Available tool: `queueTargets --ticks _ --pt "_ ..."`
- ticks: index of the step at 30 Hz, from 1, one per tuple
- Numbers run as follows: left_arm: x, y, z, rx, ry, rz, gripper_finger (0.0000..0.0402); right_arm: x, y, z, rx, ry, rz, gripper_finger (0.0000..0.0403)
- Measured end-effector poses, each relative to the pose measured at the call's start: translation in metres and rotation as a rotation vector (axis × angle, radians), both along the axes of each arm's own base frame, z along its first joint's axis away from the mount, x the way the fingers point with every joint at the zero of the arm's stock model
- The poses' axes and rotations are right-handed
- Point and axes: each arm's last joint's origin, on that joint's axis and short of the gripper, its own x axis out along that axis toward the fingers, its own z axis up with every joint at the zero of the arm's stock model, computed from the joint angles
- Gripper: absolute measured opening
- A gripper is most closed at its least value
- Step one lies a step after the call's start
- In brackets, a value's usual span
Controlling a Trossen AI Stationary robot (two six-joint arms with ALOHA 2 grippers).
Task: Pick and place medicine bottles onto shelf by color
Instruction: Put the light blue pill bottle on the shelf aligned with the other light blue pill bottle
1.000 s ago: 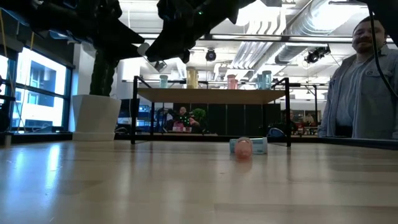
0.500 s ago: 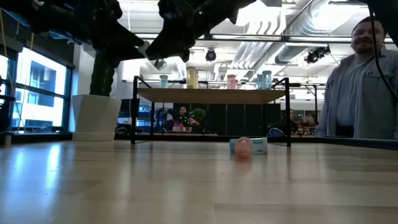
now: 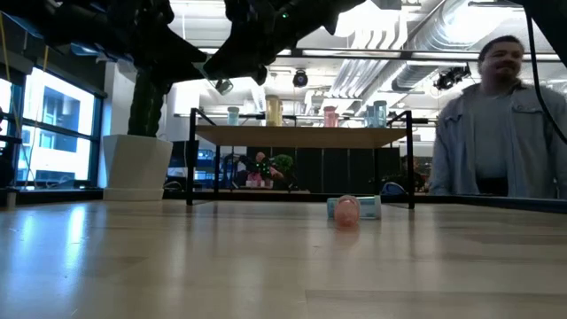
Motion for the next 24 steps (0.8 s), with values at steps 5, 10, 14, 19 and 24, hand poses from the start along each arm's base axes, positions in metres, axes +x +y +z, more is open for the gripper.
queueTargets --ticks 5,10,14,19,24 --pt "0.0001 -0.0001 0.0001 0.0 -0.001 -0.003 0.0176 0.0 -0.0002 0.0 -0.001 0.0 -0.002 0.0068" --pt "0.0001 -0.0001 0.0004 0.001 -0.003 -0.004 0.0146 0.0 -0.0005 0.0001 -0.002 -0.001 -0.004 0.0068" --pt "0.0002 -0.0002 0.0005 0.023 0.0 -0.012 0.0128 0.0001 -0.0005 -0.0001 -0.002 0.0 -0.005 0.0068" --pt "0.0002 -0.0002 0.0007 0.025 0.0 -0.012 0.0116 0.0001 -0.0005 -0.0001 -0.003 0.0 -0.005 0.0068" --pt "0.0002 -0.0001 0.0007 0.025 0.0 -0.01 0.0116 0.0001 -0.0005 -0.0001 -0.003 0.0 -0.004 0.0068"
